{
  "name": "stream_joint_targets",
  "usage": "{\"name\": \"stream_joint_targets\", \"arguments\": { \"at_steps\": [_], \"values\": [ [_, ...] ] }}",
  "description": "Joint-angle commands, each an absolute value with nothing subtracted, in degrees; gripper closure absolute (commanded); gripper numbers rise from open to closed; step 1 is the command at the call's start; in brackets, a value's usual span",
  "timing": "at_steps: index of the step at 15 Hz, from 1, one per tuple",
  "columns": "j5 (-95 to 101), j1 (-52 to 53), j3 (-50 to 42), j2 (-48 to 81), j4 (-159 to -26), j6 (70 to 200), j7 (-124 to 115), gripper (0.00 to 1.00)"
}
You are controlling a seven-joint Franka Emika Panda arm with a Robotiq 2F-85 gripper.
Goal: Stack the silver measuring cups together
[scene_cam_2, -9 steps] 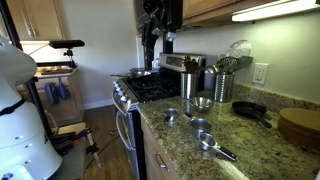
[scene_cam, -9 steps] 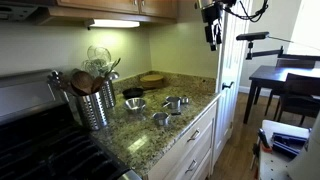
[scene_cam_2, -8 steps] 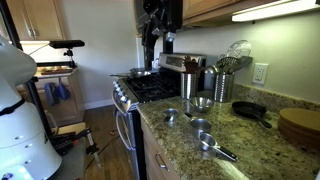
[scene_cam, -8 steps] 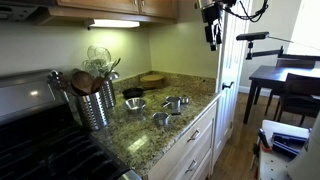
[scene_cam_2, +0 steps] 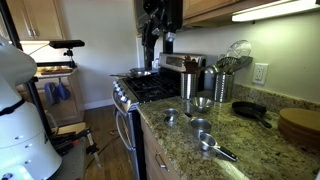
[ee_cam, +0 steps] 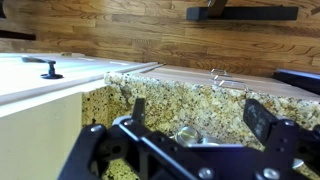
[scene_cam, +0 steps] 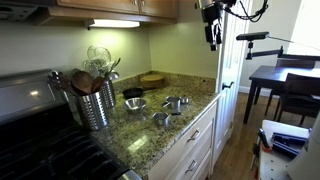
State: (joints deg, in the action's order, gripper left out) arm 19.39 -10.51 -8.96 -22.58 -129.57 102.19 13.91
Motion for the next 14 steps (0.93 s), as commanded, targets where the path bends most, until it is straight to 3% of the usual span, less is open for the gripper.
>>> {"name": "stream_joint_targets", "arguments": {
  "at_steps": [1, 8, 14],
  "values": [
    [19.60, -9.77, -9.57, -22.60, -129.45, 101.98, 13.72, 0.00],
    [19.59, -9.77, -9.57, -22.60, -129.45, 101.98, 13.72, 0.00],
    [17.81, -8.49, -8.87, -14.93, -128.29, 104.99, 12.25, 0.00]
  ]
}}
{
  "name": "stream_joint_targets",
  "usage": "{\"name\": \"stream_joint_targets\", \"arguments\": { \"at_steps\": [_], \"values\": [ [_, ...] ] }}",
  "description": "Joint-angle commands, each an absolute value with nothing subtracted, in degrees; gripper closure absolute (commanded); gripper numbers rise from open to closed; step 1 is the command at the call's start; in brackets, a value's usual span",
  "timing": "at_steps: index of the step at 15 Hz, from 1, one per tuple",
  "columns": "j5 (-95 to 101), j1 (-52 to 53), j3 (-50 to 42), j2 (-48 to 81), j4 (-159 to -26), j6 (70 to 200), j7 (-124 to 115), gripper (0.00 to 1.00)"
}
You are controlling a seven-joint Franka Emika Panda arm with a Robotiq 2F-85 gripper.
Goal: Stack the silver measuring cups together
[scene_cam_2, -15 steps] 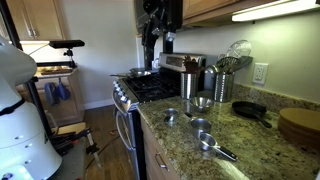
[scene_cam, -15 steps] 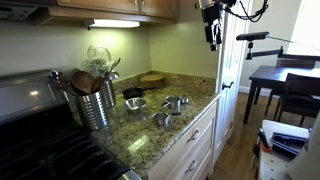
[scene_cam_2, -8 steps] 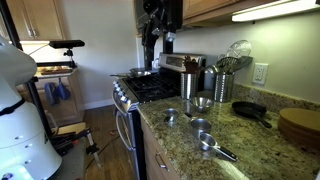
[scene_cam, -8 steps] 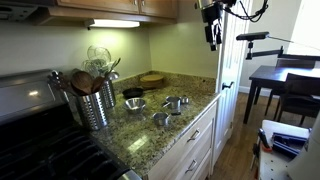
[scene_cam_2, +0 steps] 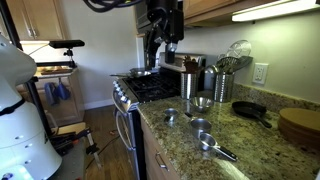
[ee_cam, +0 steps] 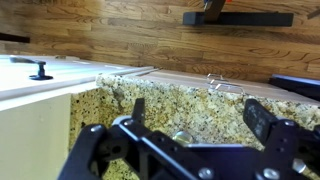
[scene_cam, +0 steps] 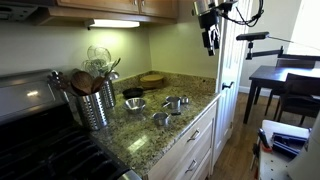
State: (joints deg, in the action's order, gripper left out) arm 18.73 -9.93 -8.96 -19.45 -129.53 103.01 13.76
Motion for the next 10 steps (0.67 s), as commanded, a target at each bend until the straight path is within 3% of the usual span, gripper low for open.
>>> {"name": "stream_joint_targets", "arguments": {
  "at_steps": [1, 10],
  "values": [
    [17.81, -8.03, -8.39, -13.28, -128.48, 106.54, 11.53, 0.00],
    [16.60, -4.24, -3.94, 2.72, -127.26, 112.65, 12.44, 0.00]
  ]
}}
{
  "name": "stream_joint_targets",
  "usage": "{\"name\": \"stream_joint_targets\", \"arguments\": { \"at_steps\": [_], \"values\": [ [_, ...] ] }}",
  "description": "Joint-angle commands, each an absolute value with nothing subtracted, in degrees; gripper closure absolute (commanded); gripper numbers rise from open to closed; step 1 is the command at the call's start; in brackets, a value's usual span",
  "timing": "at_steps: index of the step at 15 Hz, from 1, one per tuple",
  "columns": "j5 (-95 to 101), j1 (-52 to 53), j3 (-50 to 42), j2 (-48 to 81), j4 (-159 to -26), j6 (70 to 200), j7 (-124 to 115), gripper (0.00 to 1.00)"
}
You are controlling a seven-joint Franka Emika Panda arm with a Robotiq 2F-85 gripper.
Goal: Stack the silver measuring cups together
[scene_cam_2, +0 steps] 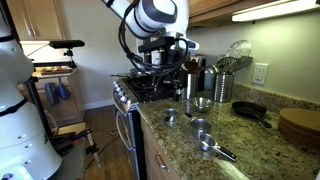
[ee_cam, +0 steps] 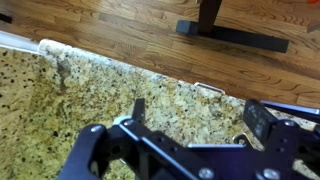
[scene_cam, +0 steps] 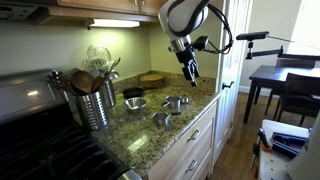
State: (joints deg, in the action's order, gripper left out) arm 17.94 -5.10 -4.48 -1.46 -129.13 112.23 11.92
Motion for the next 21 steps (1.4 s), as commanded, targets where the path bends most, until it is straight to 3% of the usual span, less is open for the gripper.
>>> {"name": "stream_joint_targets", "arguments": {
  "at_steps": [1, 21],
  "values": [
    [16.21, -3.98, -3.51, 4.34, -126.74, 112.67, 12.42, 0.00],
    [18.30, 0.83, -0.60, 20.71, -120.78, 125.21, 4.65, 0.00]
  ]
}}
